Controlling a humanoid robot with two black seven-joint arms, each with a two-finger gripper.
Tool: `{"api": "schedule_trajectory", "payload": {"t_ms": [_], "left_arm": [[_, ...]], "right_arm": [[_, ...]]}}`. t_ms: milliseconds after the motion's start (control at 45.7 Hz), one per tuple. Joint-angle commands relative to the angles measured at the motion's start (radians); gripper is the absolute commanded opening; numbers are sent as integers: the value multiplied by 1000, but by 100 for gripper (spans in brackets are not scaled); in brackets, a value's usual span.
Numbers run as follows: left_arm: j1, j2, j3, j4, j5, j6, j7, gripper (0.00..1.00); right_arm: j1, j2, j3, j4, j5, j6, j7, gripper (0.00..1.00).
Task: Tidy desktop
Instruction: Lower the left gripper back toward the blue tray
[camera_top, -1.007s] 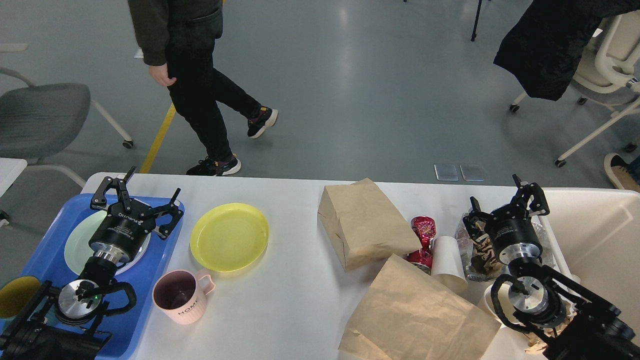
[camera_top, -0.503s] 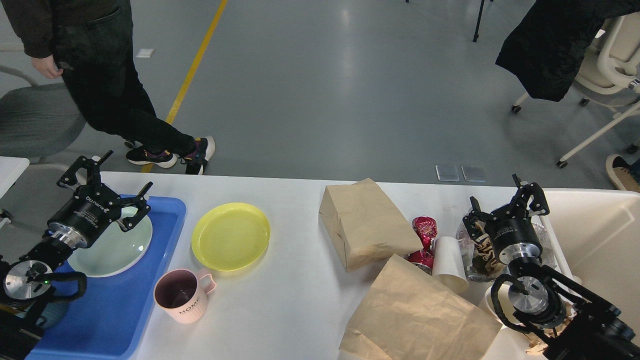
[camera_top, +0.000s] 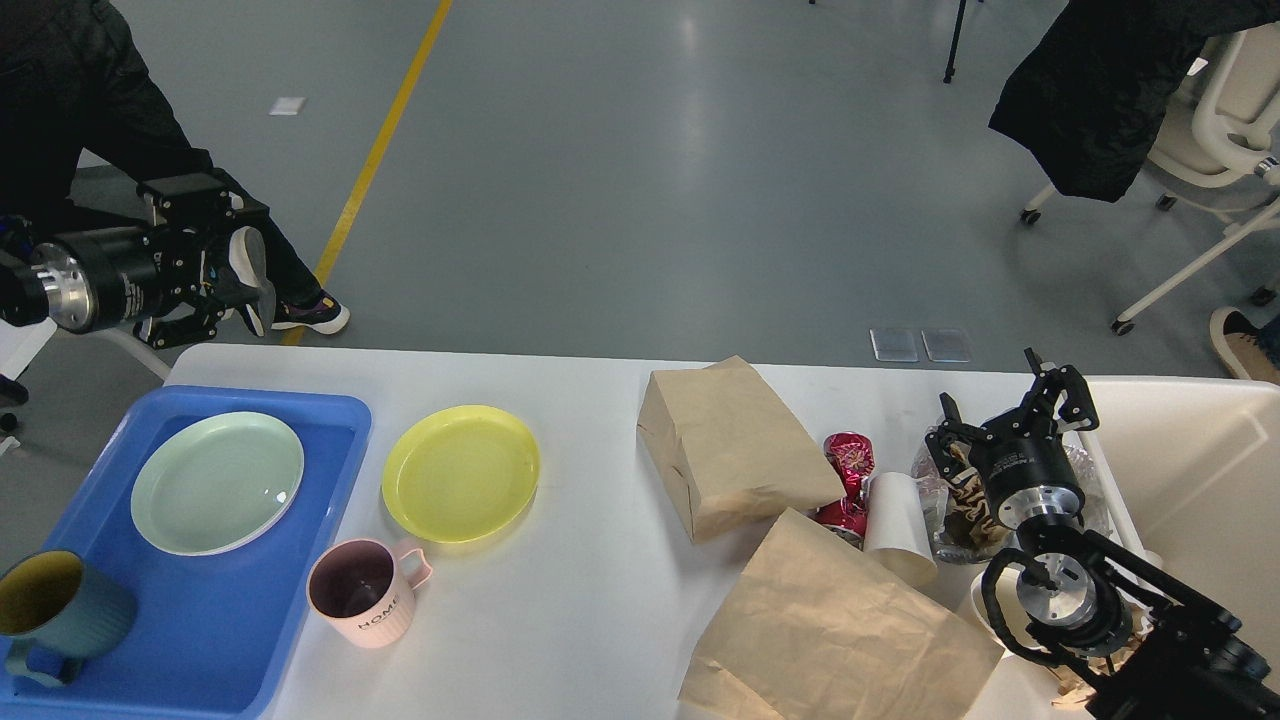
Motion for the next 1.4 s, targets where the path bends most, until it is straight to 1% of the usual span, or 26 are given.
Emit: {"api": "schedule_trajectory", "payload": {"t_ms": [0, 88, 241, 263, 306, 394, 460, 503, 569, 613, 700, 744, 854, 941, 1029, 1073, 1226, 1291, 1379], "left_arm": [[-227, -86, 311, -24, 0, -1, 4, 96], [-368, -147, 477, -80, 2, -3, 5, 96], [-634, -170, 705, -266, 2, -3, 4, 96], [-671, -179, 725, -287, 0, 0, -10, 96], [-732, -224, 751, -326, -1, 3, -11, 96], [-812, -326, 790, -361, -3, -9, 7, 96], [-891, -380, 871, -396, -7, -46, 22, 96], [-960, -417, 909, -436, -13, -82, 24, 96], [-1042, -442, 934, -494, -65, -127, 24, 96], [-1079, -448, 955, -522, -121, -141, 25, 96], [-1140, -477, 1069, -577, -259, -147, 25, 96], [-1178, -514, 1119, -616, -320, -149, 25, 96], [-1286, -552, 1202, -744, -388, -156, 24, 96], [-1333, -574, 1230, -817, -398, -182, 24, 96], [-1338, -586, 1239, -841, -411, -265, 22, 96], [-1331, -587, 1245, -840, -412, -282, 21, 96], [-1311, -593, 1244, -789, -415, -305, 13, 96], [-1307, -607, 1239, -788, -415, -323, 10, 96], [-1304, -609, 1261, -788, -415, -316, 13, 96]], "right_arm": [[0, 0, 0, 0, 0, 0, 0, 100], [0, 0, 0, 0, 0, 0, 0, 100], [0, 0, 0, 0, 0, 0, 0, 100], [0, 0, 0, 0, 0, 0, 0, 100], [0, 0, 0, 0, 0, 0, 0, 100], [0, 0, 0, 0, 0, 0, 0, 100], [0, 0, 0, 0, 0, 0, 0, 100], [0, 0, 0, 0, 0, 0, 0, 100], [-2, 0, 0, 0, 0, 0, 0, 100], [0, 0, 0, 0, 0, 0, 0, 100], [0, 0, 0, 0, 0, 0, 0, 100], [0, 0, 0, 0, 0, 0, 0, 100], [0, 0, 0, 0, 0, 0, 0, 100], [0, 0, 0, 0, 0, 0, 0, 100], [0, 0, 0, 0, 0, 0, 0, 100], [0, 0, 0, 0, 0, 0, 0, 100], [0, 0, 0, 0, 0, 0, 0, 100], [0, 0, 0, 0, 0, 0, 0, 100], [0, 0, 0, 0, 0, 0, 0, 100]]}}
